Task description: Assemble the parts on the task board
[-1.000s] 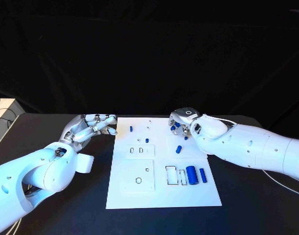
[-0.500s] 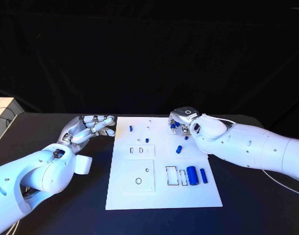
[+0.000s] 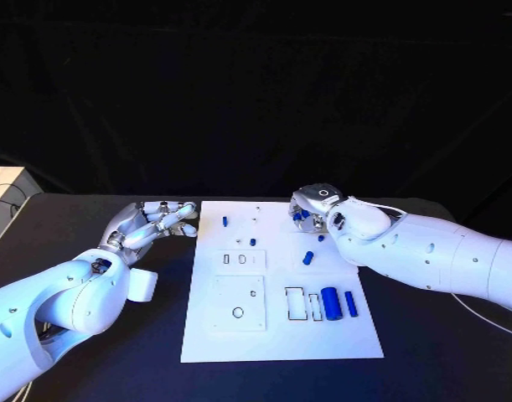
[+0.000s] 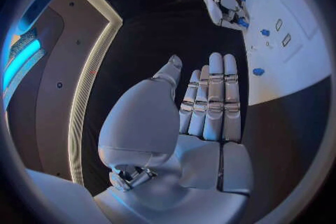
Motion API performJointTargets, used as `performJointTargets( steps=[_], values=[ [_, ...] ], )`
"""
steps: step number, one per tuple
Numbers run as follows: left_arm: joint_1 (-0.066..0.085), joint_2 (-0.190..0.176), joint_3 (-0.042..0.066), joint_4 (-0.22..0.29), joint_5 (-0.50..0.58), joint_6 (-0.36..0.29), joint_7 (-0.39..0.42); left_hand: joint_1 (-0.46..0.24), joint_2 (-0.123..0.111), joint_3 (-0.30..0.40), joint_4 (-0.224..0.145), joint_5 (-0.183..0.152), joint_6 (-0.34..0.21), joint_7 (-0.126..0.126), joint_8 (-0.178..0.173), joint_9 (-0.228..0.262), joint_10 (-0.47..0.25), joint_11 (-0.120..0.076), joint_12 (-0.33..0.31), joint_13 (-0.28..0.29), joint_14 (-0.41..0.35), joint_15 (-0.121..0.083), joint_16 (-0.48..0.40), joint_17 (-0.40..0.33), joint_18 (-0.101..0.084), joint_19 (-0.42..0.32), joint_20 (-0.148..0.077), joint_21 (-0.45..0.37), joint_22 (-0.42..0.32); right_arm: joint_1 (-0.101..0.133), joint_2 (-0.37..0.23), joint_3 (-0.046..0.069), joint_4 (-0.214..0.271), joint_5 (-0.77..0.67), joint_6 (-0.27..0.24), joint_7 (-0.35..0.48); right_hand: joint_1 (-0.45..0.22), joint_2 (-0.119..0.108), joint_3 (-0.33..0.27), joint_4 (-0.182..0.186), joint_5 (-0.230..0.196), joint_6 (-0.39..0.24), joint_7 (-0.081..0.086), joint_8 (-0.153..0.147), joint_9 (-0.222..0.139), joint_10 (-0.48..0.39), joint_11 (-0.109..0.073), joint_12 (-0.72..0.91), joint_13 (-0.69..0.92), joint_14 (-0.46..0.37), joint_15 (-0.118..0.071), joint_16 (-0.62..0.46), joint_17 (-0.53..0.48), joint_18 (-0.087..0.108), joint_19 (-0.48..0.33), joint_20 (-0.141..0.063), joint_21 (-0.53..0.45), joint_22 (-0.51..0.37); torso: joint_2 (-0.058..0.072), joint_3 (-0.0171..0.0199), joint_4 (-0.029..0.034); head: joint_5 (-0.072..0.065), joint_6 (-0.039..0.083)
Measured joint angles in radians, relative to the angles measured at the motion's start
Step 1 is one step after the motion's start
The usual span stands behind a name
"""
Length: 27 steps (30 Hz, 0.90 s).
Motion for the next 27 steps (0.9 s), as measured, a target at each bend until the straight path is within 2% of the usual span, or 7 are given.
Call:
performJointTargets(
  steps=[8, 13, 21, 27],
  values=[
    [-0.001, 0.0, 0.0, -0.003, 0.0, 0.001, -0.001, 0.0, 0.0, 0.0, 0.0, 0.0, 0.0, 0.0, 0.0, 0.0, 0.0, 0.0, 0.0, 0.0, 0.0, 0.0, 0.0, 0.0, 0.0, 0.0, 0.0, 0.0, -0.002, -0.006, -0.007, 0.012, 0.034, 0.007, -0.027, -0.003, 0.01, 0.011, -0.006, -0.019, -0.005, 0.007, 0.0, 0.0, 0.001, 0.0, 0.0, -0.001, 0.0, 0.0, 0.0, 0.0, 0.012, -0.002, -0.002, -0.003, 0.016, 0.029, 0.004, -0.0002, 0.0007, 0.002, 0.005],
    [-0.001, 0.0, 0.0, -0.004, 0.0, 0.001, -0.002, 0.0, 0.0, 0.0, 0.0, 0.0, 0.0, 0.0, 0.0, 0.0, 0.0, 0.0, 0.0, 0.0, 0.0, 0.0, 0.0, 0.0, 0.0, 0.0, 0.0, 0.0, -0.003, 0.001, -0.005, 0.021, 0.052, 0.008, -0.037, -0.006, 0.007, 0.018, -0.008, -0.023, -0.006, 0.007, 0.0, 0.0, 0.001, 0.0, 0.0, -0.003, 0.0, 0.0, 0.0, 0.0, 0.014, -0.006, -0.001, -0.004, 0.016, 0.038, 0.006, -0.0011, 0.0, 0.002, 0.01],
    [-0.001, 0.0, 0.0, -0.002, 0.0, 0.001, -0.002, 0.0, 0.0, 0.0, 0.0, 0.0, 0.0, 0.0, 0.0, 0.0, 0.0, 0.0, 0.0, 0.0, 0.0, 0.0, 0.0, 0.0, 0.0, 0.0, 0.0, 0.0, -0.004, 0.006, 0.029, 0.028, 0.053, 0.008, -0.047, -0.013, 0.008, 0.021, -0.008, -0.023, -0.009, 0.007, 0.0, 0.0, 0.0, 0.0, 0.0, -0.005, 0.0, 0.0, 0.0, 0.0, 0.017, -0.007, -0.001, -0.004, 0.016, 0.046, 0.009, -0.0012, 0.0013, 0.004, 0.014],
    [-0.001, 0.001, 0.0, 0.0, -0.001, 0.002, -0.002, 0.0, 0.0, 0.0, 0.0, 0.0, 0.0, 0.0, 0.0, 0.0, 0.0, 0.0, 0.0, 0.0, 0.0, 0.0, 0.0, 0.0, 0.0, 0.0, 0.0, 0.0, -0.004, 0.007, 0.069, 0.034, 0.033, 0.006, -0.057, -0.02, 0.009, 0.022, -0.004, -0.03, -0.003, 0.007, 0.0, 0.0, 0.0, 0.0, 0.0, -0.002, 0.0, 0.0, 0.0, 0.0, 0.019, -0.008, -0.001, -0.004, 0.016, 0.053, 0.01, -0.0021, 0.0035, 0.007, 0.016]
  ],
)
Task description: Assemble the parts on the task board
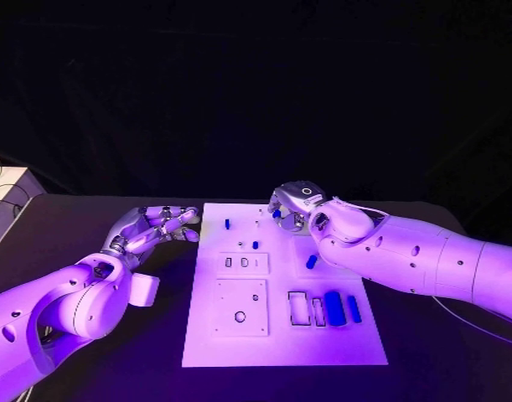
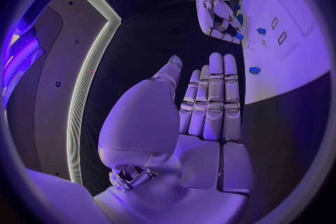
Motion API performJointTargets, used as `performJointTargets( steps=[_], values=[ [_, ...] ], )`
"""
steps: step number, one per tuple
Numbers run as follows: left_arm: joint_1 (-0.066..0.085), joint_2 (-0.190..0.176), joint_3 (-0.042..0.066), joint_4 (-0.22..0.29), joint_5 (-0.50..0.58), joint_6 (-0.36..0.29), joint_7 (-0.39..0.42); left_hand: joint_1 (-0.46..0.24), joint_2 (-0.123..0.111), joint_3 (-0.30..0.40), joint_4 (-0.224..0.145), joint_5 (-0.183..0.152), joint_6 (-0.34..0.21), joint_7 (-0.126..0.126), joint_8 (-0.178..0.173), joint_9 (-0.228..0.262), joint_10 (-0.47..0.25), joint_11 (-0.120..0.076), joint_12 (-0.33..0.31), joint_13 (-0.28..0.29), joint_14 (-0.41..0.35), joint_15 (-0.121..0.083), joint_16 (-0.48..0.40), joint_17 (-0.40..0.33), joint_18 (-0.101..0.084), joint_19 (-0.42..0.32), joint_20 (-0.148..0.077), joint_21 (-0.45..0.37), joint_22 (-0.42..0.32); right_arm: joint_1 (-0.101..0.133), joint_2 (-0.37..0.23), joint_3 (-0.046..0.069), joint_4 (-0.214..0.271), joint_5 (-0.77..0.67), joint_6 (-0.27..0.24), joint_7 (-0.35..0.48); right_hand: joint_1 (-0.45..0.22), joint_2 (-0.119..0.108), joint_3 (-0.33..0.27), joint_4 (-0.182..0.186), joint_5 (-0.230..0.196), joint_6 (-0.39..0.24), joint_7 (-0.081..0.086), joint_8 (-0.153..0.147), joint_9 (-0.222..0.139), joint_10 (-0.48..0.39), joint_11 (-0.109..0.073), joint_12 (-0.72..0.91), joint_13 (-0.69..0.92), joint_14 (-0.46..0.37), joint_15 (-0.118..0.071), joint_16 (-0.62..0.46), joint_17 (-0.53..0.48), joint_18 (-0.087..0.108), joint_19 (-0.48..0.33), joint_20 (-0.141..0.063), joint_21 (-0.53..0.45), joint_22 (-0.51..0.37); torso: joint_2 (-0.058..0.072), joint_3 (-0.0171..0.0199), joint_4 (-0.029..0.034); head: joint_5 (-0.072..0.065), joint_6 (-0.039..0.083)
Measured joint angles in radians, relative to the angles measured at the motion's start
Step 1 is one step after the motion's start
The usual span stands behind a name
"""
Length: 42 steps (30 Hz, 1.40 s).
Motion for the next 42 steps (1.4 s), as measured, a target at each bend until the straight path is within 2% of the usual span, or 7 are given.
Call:
performJointTargets(
  steps=[10, 16, 27, 36, 42],
  values=[
    [0.0, 0.004, 0.0, 0.003, 0.0, 0.001, 0.0, 0.0, 0.0, 0.0, 0.0, 0.0, 0.0, 0.0, 0.0, 0.0, 0.0, 0.0, 0.0, 0.0, 0.0, 0.0, 0.0, 0.0, 0.0, 0.0, 0.0, 0.0, 0.0, 0.0, 0.056, 0.002, -0.055, -0.003, -0.016, -0.005, 0.0, 0.0, 0.0, 0.0, 0.006, 0.0, 0.0, 0.0, 0.0, 0.0, 0.0, 0.0, 0.0, 0.0, 0.0, 0.0, 0.001, -0.007, 0.002, -0.002, 0.0, 0.005, 0.002, -0.003, 0.0033, 0.003, 0.003],
    [0.0, 0.004, 0.0, 0.003, -0.001, 0.002, 0.0, 0.0, 0.0, 0.0, 0.0, 0.0, 0.0, 0.0, 0.0, 0.0, 0.0, 0.0, 0.0, 0.0, 0.0, 0.0, 0.0, 0.0, 0.0, 0.0, 0.0, 0.0, -0.004, 0.0, 0.071, 0.004, -0.068, -0.005, -0.022, -0.007, 0.0, 0.0, 0.0, 0.0, 0.006, 0.0, 0.0, 0.0, 0.0, 0.0, 0.0, -0.001, 0.0, 0.0, 0.0, 0.0, 0.001, -0.008, 0.002, -0.002, 0.0, 0.005, 0.003, -0.006, 0.0067, 0.002, 0.005],
    [0.0, 0.004, 0.001, 0.005, -0.001, 0.003, -0.001, 0.0, 0.0, 0.0, 0.0, 0.0, 0.0, 0.0, 0.0, 0.0, 0.0, 0.0, 0.0, 0.0, 0.0, 0.0, 0.0, 0.0, 0.0, 0.0, 0.0, 0.0, -0.005, 0.001, 0.085, 0.007, -0.078, -0.011, -0.03, -0.009, 0.0, 0.0, 0.003, -0.003, 0.006, 0.0, 0.0, 0.0, -0.001, 0.0, 0.0, -0.004, 0.0, 0.0, 0.0, 0.0, 0.003, -0.014, 0.002, -0.002, 0.0, 0.009, 0.005, -0.0089, 0.0102, 0.006, 0.01],
    [0.0, 0.003, 0.003, 0.006, -0.001, 0.003, -0.001, 0.0, 0.0, 0.0, 0.0, 0.0, 0.0, 0.0, 0.0, 0.0, 0.0, 0.0, 0.0, 0.0, 0.0, 0.0, 0.0, 0.0, 0.0, 0.0, 0.0, 0.0, -0.007, 0.002, 0.092, 0.008, -0.078, -0.015, -0.034, -0.01, 0.0, 0.0, 0.003, -0.003, 0.006, 0.0, 0.0, 0.0, -0.001, 0.003, 0.003, 0.0, 0.0, 0.0, 0.0, 0.0, 0.004, -0.015, 0.002, -0.002, 0.0, 0.012, 0.007, -0.0089, 0.0091, 0.008, 0.011],
    [0.0, 0.003, 0.003, 0.007, -0.001, 0.004, -0.001, 0.0, 0.0, 0.0, 0.0, 0.0, 0.0, 0.0, 0.0, 0.0, 0.0, 0.0, 0.0, 0.0, 0.0, 0.0, 0.0, 0.0, 0.0, 0.0, 0.0, 0.0, -0.007, 0.002, 0.103, 0.008, -0.099, -0.016, -0.034, -0.01, 0.0, -0.001, 0.002, -0.003, 0.009, 0.0, 0.0, 0.0, -0.001, 0.003, 0.003, 0.0, 0.0, 0.0, 0.0, 0.0, 0.004, -0.016, 0.002, -0.002, 0.0, 0.012, 0.009, -0.0089, 0.0092, 0.007, 0.011]
  ],
)
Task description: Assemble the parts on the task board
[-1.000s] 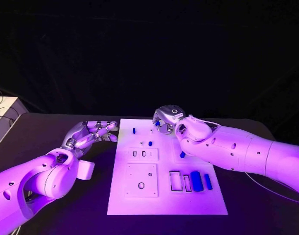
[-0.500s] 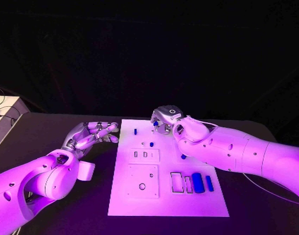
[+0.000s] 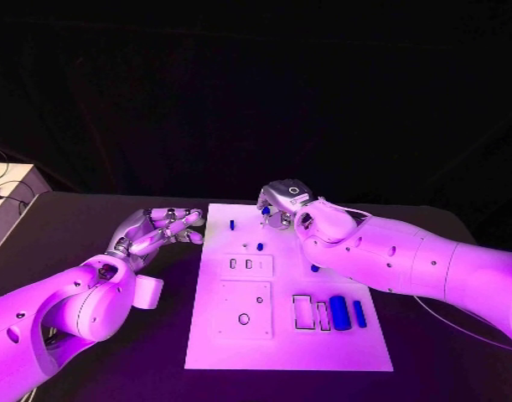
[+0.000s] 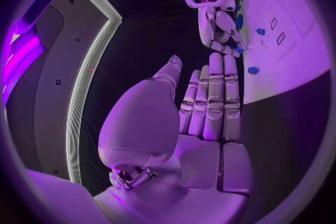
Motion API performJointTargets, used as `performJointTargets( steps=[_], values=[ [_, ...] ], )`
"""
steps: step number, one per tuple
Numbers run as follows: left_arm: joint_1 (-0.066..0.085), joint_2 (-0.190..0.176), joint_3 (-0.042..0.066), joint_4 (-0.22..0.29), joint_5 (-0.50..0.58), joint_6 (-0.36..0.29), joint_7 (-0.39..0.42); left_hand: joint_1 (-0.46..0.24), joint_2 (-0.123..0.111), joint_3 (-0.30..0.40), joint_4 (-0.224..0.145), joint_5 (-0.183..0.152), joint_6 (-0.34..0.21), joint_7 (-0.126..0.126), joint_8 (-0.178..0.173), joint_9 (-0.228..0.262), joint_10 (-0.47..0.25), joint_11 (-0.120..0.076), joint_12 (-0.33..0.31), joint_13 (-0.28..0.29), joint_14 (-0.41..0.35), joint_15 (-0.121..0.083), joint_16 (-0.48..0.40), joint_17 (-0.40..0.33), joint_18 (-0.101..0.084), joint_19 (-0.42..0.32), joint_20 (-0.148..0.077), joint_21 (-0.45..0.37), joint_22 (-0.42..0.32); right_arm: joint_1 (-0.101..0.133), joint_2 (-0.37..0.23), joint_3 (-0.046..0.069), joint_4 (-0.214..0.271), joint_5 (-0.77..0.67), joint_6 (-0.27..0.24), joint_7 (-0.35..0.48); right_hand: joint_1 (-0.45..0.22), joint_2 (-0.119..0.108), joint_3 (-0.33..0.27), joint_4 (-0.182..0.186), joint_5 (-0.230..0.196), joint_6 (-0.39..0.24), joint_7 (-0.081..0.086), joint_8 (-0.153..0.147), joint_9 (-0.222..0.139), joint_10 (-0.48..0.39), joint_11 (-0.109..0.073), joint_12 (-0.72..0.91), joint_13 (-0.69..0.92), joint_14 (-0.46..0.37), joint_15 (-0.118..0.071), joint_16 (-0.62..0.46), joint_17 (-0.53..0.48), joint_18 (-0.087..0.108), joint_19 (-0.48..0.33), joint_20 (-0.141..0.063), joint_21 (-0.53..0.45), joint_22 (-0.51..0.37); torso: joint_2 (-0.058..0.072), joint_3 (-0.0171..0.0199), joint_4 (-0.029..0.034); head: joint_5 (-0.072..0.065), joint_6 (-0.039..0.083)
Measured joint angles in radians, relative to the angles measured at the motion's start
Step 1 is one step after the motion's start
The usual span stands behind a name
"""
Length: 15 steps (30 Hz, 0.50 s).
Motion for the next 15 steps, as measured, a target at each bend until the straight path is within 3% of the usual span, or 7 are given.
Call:
performJointTargets(
  steps=[15],
  values=[
    [0.0, 0.001, 0.001, -0.002, 0.0, 0.002, -0.001, 0.0, 0.0, 0.0, 0.0, 0.0, 0.0, 0.0, 0.0, 0.0, 0.0, 0.0, 0.0, 0.0, 0.0, 0.0, 0.0, 0.0, 0.0, 0.0, 0.0, 0.0, 0.0, 0.0, 0.017, 0.0, -0.03, -0.008, 0.009, 0.001, -0.004, -0.004, -0.001, -0.001, 0.0, 0.0, 0.0, 0.0, 0.0, 0.001, 0.0, -0.002, 0.0, 0.0, 0.0, -0.004, 0.001, -0.001, 0.0, 0.0, -0.006, 0.002, 0.002, -0.0001, -0.0008, 0.002, -0.002]
  ],
)
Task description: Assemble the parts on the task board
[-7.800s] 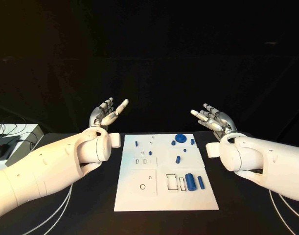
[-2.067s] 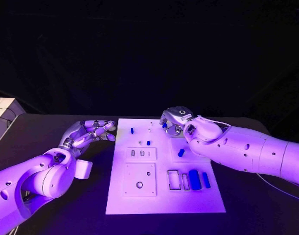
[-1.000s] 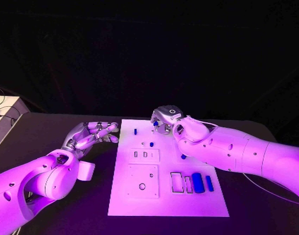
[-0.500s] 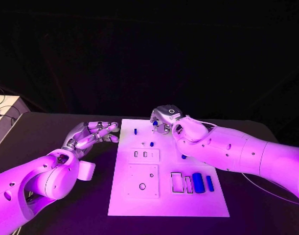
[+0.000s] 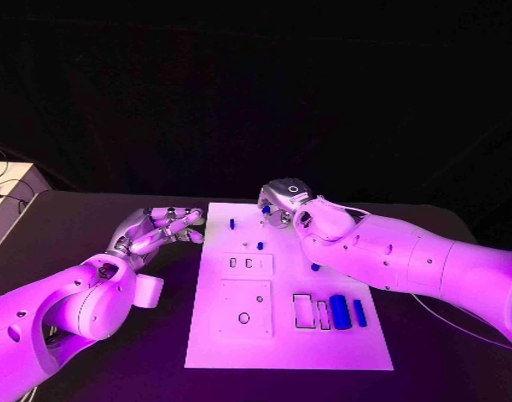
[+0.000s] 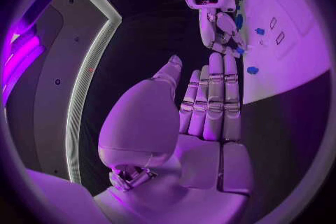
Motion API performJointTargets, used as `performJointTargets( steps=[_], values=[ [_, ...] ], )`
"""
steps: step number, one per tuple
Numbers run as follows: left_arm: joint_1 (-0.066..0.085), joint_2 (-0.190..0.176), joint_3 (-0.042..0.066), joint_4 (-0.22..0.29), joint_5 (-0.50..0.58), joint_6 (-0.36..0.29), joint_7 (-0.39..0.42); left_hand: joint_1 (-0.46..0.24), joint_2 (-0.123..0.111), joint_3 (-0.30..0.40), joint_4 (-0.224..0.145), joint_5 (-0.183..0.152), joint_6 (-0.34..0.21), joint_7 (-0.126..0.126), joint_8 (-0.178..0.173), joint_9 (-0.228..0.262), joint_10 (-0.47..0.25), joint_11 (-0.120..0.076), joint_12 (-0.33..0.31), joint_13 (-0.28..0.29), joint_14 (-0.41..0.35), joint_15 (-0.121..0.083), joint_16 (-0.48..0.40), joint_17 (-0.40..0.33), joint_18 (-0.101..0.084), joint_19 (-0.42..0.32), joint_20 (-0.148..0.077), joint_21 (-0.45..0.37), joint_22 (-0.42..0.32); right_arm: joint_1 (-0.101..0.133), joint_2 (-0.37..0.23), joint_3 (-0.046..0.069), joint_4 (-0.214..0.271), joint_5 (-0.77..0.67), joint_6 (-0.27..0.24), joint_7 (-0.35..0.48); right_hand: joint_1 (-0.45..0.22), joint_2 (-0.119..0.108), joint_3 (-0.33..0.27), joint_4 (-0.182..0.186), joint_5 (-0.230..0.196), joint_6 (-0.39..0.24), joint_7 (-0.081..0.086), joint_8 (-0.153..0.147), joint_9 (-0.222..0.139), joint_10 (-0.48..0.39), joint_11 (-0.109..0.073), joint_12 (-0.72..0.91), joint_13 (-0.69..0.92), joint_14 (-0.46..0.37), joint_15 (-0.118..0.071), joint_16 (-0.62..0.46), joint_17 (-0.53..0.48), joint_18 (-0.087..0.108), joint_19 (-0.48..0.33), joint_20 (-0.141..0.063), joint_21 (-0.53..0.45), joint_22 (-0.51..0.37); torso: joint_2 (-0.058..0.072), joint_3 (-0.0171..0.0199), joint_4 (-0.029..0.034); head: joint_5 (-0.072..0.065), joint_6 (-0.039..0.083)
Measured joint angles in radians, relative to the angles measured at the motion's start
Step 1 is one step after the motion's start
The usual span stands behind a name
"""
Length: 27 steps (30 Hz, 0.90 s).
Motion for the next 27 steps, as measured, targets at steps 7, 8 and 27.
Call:
performJointTargets(
  steps=[7, 8, 27],
  values=[
    [0.0, 0.001, 0.0, 0.0, 0.0, 0.0, 0.0, 0.0, 0.0, 0.0, 0.0, 0.0, 0.0, 0.0, 0.0, 0.0, 0.0, 0.0, 0.0, 0.0, 0.0, 0.0, 0.0, 0.0, 0.0, 0.0, 0.0, 0.0, 0.0, 0.0, 0.008, 0.0, -0.01, -0.002, 0.007, 0.003, 0.0, 0.0, 0.0, 0.0, -0.007, 0.0, 0.0, 0.0, 0.0, 0.0, 0.0, -0.002, 0.0, 0.0, 0.0, -0.003, 0.001, 0.005, 0.0, 0.0, -0.006, 0.001, 0.001, 0.0, -0.0005, 0.001, -0.001],
    [0.0, 0.001, 0.0, 0.0, 0.0, 0.0, 0.0, 0.0, 0.0, 0.0, 0.0, 0.0, 0.0, 0.0, 0.0, 0.0, 0.0, 0.0, 0.0, 0.0, 0.0, 0.0, 0.0, 0.0, 0.0, 0.0, 0.0, 0.0, 0.0, 0.0, 0.008, 0.0, -0.011, -0.002, 0.009, 0.003, 0.0, 0.0, 0.0, 0.0, -0.007, 0.0, 0.0, 0.0, 0.0, 0.0, 0.0, -0.002, 0.0, 0.0, 0.0, -0.003, 0.001, 0.007, 0.0, 0.0, -0.006, 0.002, 0.001, 0.0001, -0.0006, 0.001, -0.002],
    [0.0, 0.001, 0.0, -0.004, -0.001, 0.001, -0.001, 0.0, 0.0, 0.0, 0.0, 0.0, -0.004, 0.004, 0.0, 0.0, -0.004, 0.004, 0.0, 0.0, 0.0, 0.0, -0.004, 0.0, 0.0, 0.0, 0.0, 0.0, -0.005, -0.002, 0.01, -0.003, -0.028, -0.003, 0.007, 0.01, 0.061, -0.079, -0.105, 0.085, -0.081, -0.093, 0.014, 0.0, -0.004, -0.193, 0.028, 0.009, 0.0, -0.003, 0.031, -0.034, -0.019, 0.034, 0.0, 0.025, -0.119, -0.056, 0.002, -0.0012, -0.0013, 0.003, -0.001]
  ],
)
